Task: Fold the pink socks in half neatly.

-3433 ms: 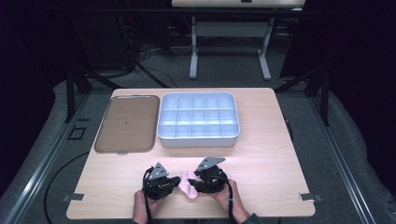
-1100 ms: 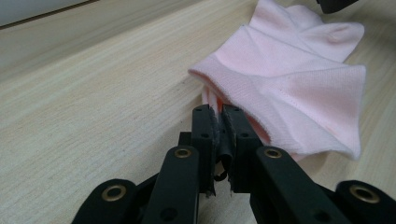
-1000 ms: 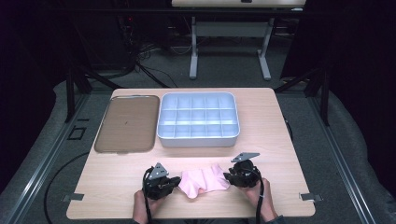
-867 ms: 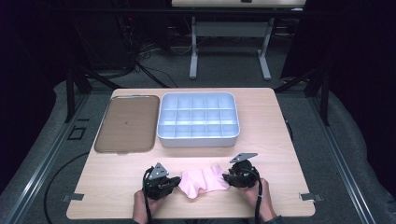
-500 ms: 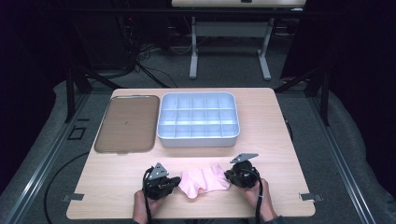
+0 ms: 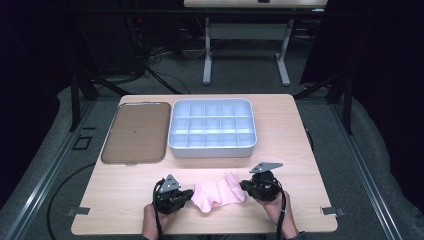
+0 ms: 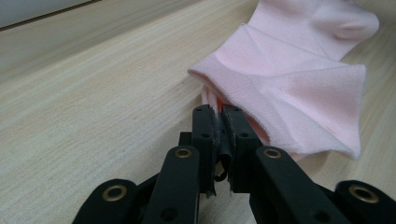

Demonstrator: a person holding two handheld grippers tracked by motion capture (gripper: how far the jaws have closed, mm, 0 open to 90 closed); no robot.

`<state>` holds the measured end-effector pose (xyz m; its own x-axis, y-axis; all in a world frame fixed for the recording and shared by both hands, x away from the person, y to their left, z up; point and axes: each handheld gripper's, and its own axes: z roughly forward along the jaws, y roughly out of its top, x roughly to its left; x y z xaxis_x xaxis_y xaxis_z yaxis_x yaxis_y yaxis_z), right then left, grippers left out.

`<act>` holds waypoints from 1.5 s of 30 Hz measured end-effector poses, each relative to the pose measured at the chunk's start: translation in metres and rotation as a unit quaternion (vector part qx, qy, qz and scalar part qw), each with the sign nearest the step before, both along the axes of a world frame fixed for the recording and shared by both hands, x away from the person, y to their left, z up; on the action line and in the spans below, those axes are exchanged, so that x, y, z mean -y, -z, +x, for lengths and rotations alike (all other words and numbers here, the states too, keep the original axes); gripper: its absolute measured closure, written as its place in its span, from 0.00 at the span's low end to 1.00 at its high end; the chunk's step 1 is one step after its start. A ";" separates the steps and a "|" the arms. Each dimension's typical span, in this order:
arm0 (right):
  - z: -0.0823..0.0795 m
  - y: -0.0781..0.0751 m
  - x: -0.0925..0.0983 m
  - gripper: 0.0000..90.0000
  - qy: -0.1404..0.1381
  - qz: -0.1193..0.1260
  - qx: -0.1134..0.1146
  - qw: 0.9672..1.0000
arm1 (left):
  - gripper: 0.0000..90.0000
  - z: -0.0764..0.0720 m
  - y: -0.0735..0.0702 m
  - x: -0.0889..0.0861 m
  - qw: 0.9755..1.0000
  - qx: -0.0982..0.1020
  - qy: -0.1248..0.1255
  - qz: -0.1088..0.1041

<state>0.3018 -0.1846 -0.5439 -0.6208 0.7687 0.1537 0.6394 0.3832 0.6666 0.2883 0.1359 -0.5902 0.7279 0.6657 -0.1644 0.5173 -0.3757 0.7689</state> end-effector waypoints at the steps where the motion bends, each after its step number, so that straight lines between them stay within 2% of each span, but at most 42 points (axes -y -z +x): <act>1: 0.000 -0.002 -0.001 0.93 -0.005 0.000 -0.004 1.000 | 0.94 0.000 0.000 0.000 1.000 0.001 0.000 0.001; 10: 0.001 -0.020 -0.013 0.93 -0.032 0.035 -0.009 0.999 | 0.94 0.000 0.000 0.000 1.000 0.001 0.000 0.000; 21: 0.001 -0.036 -0.039 0.93 -0.065 0.033 0.000 0.997 | 0.94 0.000 0.000 0.000 1.000 0.002 0.000 0.001; 28: 0.004 -0.035 -0.065 0.93 -0.093 0.033 -0.007 0.995 | 0.94 0.000 0.000 0.000 1.000 0.001 0.001 0.000; 35: 0.005 -0.030 -0.089 0.93 -0.117 0.017 -0.012 0.993 | 0.94 -0.001 0.000 0.000 1.000 0.002 0.001 0.001; 43: 0.001 -0.023 -0.103 0.93 -0.123 0.007 -0.007 0.992 | 0.94 -0.001 0.000 0.001 1.000 0.004 0.000 0.002; 45: -0.002 -0.022 -0.106 0.93 -0.132 0.005 -0.008 0.991 | 0.94 -0.001 0.000 0.001 1.000 0.003 0.000 0.001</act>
<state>0.3001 -0.0781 -0.5224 -0.7971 0.5789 0.1718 0.5284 0.5311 0.6624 0.2876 0.1352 -0.5903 0.7290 0.6661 -0.1579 0.5121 -0.3777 0.7714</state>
